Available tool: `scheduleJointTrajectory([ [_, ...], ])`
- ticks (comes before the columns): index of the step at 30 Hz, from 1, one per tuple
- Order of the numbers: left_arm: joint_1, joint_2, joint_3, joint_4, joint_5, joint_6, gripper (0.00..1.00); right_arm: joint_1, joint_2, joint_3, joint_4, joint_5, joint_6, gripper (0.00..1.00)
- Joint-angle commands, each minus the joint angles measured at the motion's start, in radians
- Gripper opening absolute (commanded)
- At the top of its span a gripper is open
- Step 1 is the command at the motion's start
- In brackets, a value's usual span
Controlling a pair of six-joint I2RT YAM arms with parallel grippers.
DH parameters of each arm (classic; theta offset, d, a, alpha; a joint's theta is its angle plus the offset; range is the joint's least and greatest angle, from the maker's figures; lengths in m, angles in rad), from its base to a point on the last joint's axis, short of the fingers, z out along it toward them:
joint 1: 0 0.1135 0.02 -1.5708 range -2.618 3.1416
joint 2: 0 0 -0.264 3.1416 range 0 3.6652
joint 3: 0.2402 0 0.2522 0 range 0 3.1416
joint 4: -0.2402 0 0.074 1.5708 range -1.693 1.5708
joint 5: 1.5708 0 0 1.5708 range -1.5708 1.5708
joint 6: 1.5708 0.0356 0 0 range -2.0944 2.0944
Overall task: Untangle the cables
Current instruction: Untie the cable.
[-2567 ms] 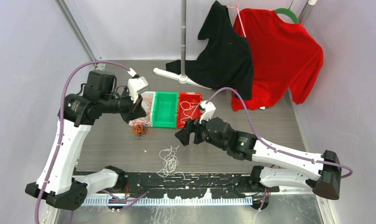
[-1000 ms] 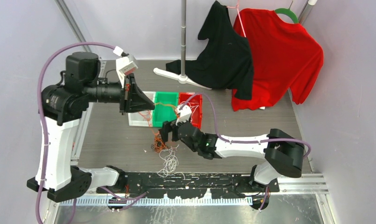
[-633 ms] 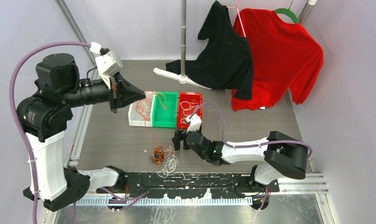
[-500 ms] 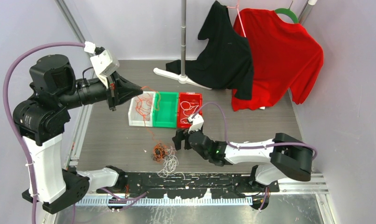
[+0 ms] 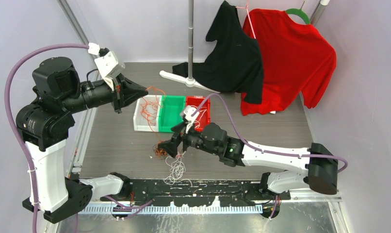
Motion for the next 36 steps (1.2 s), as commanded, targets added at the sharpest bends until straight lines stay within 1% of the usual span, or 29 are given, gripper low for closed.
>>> scheduleJointTrajectory([
  [1, -0.002, -0.002, 0.018, 0.075, 0.010, -0.003, 0.00, 0.007, 0.098, 0.143, 0.007, -0.073, -0.110, 0.97],
  [5, -0.003, 0.006, 0.046, 0.077, 0.024, -0.023, 0.00, 0.008, 0.217, 0.241, 0.006, -0.060, -0.154, 0.96],
  [8, -0.003, 0.008, 0.068, 0.087, 0.027, -0.036, 0.00, 0.008, 0.291, 0.290, 0.001, 0.002, -0.163, 0.93],
  [11, -0.003, 0.001, 0.079, 0.105, 0.032, -0.048, 0.00, 0.008, 0.339, 0.273, 0.042, 0.026, -0.164, 0.89],
  [14, -0.002, -0.003, 0.103, 0.132, 0.024, -0.053, 0.00, 0.007, 0.371, 0.235, 0.073, 0.030, -0.145, 0.83],
  [20, -0.003, -0.039, 0.116, 0.276, -0.043, -0.081, 0.00, 0.006, 0.408, 0.134, 0.150, 0.063, -0.097, 0.76],
  [26, -0.002, -0.076, 0.103, 0.473, -0.176, -0.086, 0.00, 0.007, 0.425, 0.023, 0.217, 0.087, -0.055, 0.68],
  [28, -0.002, -0.081, 0.106, 0.521, -0.244, -0.078, 0.00, 0.005, 0.427, -0.016, 0.238, 0.096, -0.039, 0.66],
  [32, -0.002, -0.075, 0.126, 0.597, -0.374, -0.025, 0.00, 0.007, 0.418, -0.101, 0.284, 0.125, -0.010, 0.65],
  [36, -0.002, -0.071, 0.133, 0.730, -0.537, 0.050, 0.00, 0.009, 0.398, -0.190, 0.331, 0.158, 0.014, 0.64],
])
